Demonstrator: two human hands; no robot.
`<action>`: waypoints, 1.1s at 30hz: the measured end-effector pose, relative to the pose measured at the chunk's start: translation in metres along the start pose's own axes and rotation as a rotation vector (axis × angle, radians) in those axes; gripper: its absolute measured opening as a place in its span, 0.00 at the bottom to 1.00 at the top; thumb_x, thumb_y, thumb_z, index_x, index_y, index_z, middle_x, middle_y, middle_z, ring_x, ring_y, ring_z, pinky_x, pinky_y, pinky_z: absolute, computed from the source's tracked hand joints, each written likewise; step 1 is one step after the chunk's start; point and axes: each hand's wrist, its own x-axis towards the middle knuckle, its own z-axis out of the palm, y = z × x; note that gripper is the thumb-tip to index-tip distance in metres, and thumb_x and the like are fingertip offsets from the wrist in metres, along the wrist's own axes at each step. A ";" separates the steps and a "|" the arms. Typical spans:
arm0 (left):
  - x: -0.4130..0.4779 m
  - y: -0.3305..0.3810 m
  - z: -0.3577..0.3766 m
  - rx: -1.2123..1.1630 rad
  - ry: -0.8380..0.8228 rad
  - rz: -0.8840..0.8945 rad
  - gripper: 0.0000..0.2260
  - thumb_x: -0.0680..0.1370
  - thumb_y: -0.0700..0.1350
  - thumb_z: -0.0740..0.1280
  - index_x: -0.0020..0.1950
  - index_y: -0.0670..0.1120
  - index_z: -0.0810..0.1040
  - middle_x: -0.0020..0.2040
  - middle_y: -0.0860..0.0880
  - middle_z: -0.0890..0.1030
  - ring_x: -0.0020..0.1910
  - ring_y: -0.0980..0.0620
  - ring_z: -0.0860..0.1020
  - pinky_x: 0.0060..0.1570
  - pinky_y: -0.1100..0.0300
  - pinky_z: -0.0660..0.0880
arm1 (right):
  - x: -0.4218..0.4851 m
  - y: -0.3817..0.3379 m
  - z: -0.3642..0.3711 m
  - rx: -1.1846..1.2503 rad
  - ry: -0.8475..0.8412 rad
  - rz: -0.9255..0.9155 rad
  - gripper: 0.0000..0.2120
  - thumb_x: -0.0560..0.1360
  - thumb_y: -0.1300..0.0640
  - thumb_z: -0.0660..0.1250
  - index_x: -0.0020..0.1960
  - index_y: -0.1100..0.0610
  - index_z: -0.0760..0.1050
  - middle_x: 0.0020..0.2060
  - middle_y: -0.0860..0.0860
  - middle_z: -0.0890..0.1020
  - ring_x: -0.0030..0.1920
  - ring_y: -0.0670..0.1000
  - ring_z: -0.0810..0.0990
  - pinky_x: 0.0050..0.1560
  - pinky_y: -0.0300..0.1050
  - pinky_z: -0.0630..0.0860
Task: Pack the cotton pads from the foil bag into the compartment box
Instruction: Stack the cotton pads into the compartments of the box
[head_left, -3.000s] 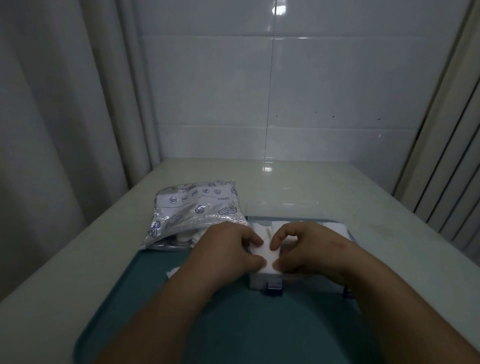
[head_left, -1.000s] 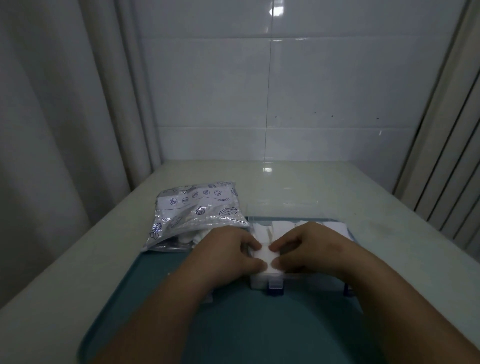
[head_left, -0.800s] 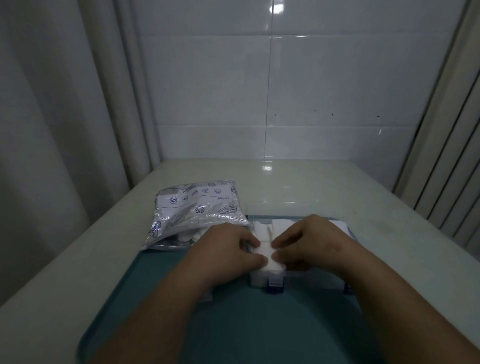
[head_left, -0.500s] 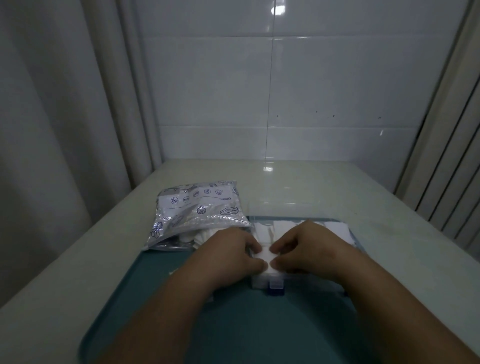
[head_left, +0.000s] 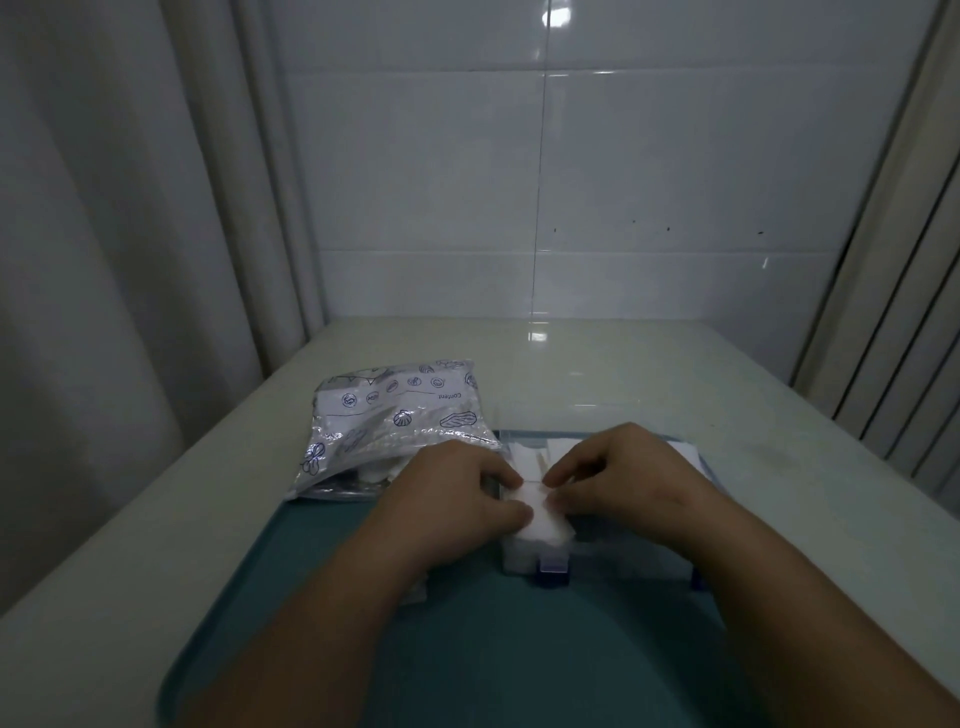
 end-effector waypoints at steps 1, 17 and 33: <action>0.000 -0.001 -0.001 -0.012 0.014 0.002 0.13 0.68 0.54 0.74 0.52 0.57 0.83 0.35 0.60 0.75 0.36 0.63 0.73 0.38 0.64 0.69 | 0.000 0.000 -0.001 0.011 0.010 -0.005 0.06 0.70 0.56 0.74 0.46 0.48 0.85 0.41 0.44 0.84 0.39 0.42 0.81 0.38 0.31 0.74; -0.006 -0.019 -0.040 -0.175 0.116 -0.055 0.02 0.72 0.46 0.72 0.43 0.53 0.84 0.37 0.55 0.82 0.36 0.58 0.79 0.33 0.61 0.75 | -0.008 -0.017 0.012 0.075 0.134 -0.139 0.04 0.75 0.53 0.68 0.46 0.47 0.82 0.41 0.42 0.82 0.41 0.44 0.81 0.42 0.43 0.82; -0.023 -0.055 -0.053 0.286 -0.148 -0.159 0.12 0.66 0.59 0.73 0.38 0.52 0.82 0.37 0.54 0.82 0.38 0.58 0.79 0.40 0.60 0.75 | 0.014 -0.059 0.047 -0.382 0.020 -0.289 0.21 0.71 0.49 0.73 0.63 0.47 0.76 0.60 0.47 0.78 0.59 0.50 0.76 0.56 0.43 0.71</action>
